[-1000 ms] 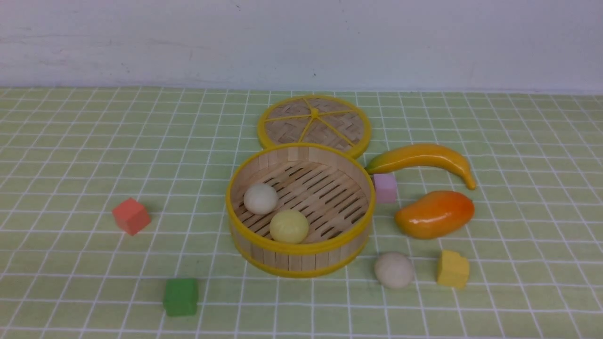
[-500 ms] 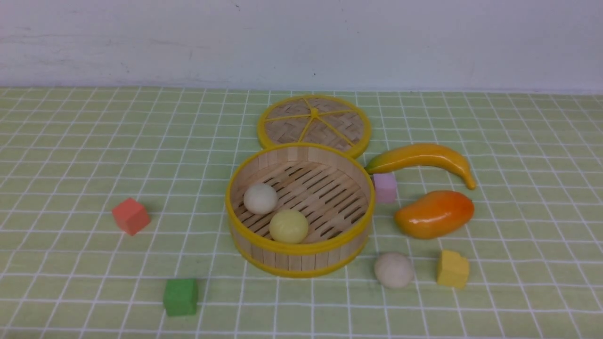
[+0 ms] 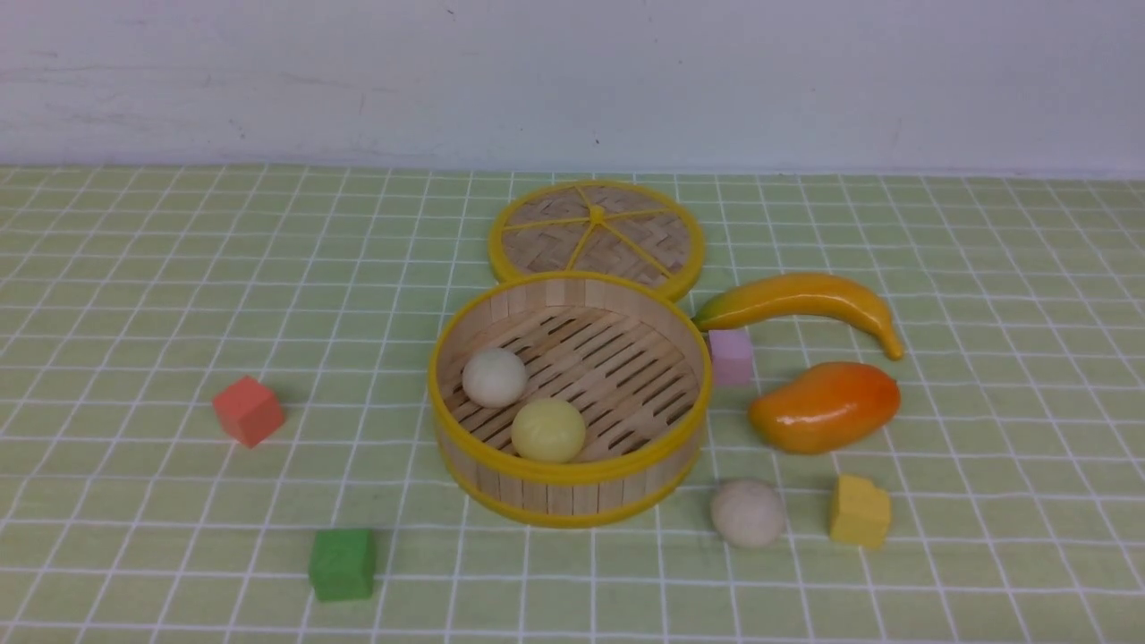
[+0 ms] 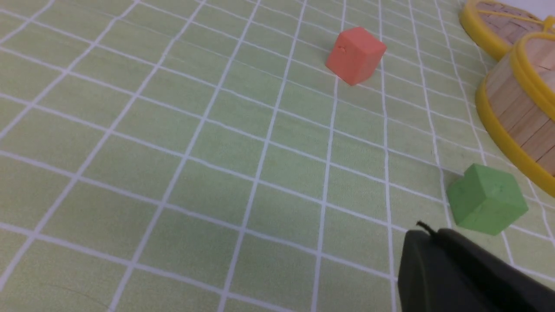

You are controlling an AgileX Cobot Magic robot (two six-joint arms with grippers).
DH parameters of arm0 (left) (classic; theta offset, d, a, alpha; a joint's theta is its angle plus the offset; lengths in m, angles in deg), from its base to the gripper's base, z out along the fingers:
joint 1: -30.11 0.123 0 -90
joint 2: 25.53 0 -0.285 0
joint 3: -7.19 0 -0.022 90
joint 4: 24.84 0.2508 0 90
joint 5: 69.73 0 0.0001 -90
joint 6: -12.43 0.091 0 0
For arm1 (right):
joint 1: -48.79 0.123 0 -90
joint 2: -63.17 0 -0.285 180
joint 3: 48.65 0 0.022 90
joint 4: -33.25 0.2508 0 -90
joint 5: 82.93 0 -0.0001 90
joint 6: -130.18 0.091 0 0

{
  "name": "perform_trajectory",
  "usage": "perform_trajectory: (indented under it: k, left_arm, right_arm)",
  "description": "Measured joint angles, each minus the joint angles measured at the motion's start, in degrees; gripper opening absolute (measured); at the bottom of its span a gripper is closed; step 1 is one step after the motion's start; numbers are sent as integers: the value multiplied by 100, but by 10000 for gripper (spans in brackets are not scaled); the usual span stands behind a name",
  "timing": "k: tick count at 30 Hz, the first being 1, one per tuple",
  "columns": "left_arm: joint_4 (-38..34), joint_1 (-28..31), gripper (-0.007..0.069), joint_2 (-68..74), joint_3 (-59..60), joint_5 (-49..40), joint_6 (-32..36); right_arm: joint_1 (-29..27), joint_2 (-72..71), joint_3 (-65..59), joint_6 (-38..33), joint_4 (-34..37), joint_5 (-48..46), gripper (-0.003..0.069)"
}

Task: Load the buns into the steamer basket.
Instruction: Use the right arm to grab a steamed stuffed bun

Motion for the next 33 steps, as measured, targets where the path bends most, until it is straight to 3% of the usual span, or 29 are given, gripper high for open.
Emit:
perform_trajectory:
  k: [22,28,33]
  left_arm:
    - [0,0,35,0,4,11,-9]
    - [0,0,39,0,4,17,-13]
    - [0,0,44,0,4,17,-13]
  right_arm:
    - [0,0,-21,0,63,157,241]
    - [0,0,-64,-7,1301,1916,241]
    - [0,0,-64,194,1584,3070,241]
